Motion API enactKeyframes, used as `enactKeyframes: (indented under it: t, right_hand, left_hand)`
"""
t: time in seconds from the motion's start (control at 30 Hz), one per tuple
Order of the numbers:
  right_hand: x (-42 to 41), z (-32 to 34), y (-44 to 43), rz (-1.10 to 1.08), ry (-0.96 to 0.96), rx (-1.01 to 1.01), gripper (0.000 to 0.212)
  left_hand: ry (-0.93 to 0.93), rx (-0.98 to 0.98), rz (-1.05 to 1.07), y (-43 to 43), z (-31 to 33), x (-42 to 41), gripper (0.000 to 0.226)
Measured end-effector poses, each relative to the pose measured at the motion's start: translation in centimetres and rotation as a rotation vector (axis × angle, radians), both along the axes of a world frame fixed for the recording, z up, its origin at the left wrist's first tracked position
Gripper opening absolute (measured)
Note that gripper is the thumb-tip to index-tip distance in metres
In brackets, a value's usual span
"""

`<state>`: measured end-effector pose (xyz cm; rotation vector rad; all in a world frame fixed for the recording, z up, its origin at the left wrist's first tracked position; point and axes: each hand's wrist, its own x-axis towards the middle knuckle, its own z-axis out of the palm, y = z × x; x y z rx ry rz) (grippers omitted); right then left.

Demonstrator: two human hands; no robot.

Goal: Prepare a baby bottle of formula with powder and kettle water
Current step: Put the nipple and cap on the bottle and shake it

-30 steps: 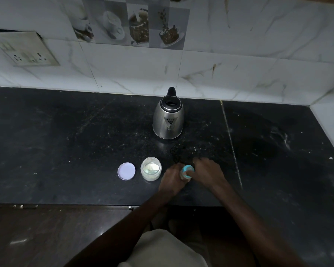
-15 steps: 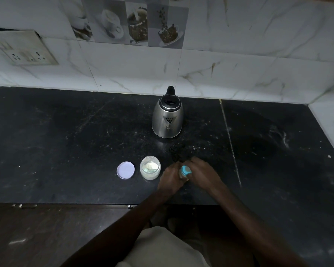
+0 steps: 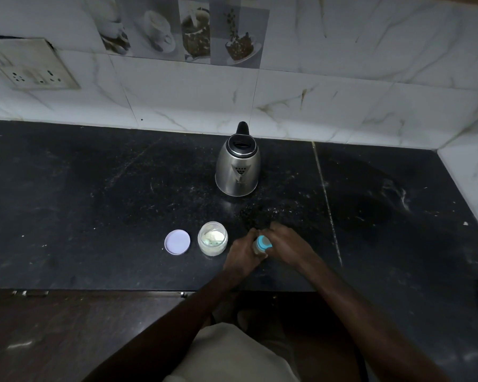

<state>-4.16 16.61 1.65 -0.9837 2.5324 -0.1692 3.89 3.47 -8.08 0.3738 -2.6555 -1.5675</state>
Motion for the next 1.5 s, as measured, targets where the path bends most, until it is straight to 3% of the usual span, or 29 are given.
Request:
enactKeyframes:
  t: [0.23,0.5,0.63,0.87,1.07,1.5]
  right_hand:
    - [-0.8,-0.2,-0.7,-0.056,-0.017,0.039,0.041]
    - [0.6,-1.0,-1.3,-0.261,0.000,0.023,0.044]
    - [1.5,-1.0,-2.0,-0.340,0.027,0.069,0.034]
    - [2.2,-0.6,-2.3,-0.215,0.096,0.143,0.038]
    - [0.7,0.6,-2.0,-0.177,0.002,0.090,0.040]
    - [2.7,-0.4,-2.9,-0.398,0.051,0.093,0.030]
  left_hand:
    - [-0.003,-0.023,-0.017,-0.2,0.3,-0.3,0.047]
    - [-0.009,-0.101,-0.004,0.0,0.0,-0.3,0.046]
    - [0.012,-0.114,-0.004,0.0,0.0,-0.3,0.045]
    - [0.053,-0.080,-0.043,-0.2,0.6,-0.6,0.051]
    - [-0.008,-0.081,-0.005,-0.4,0.0,-0.4,0.054]
    - [0.019,-0.184,-0.010,0.3,0.3,-0.3,0.045]
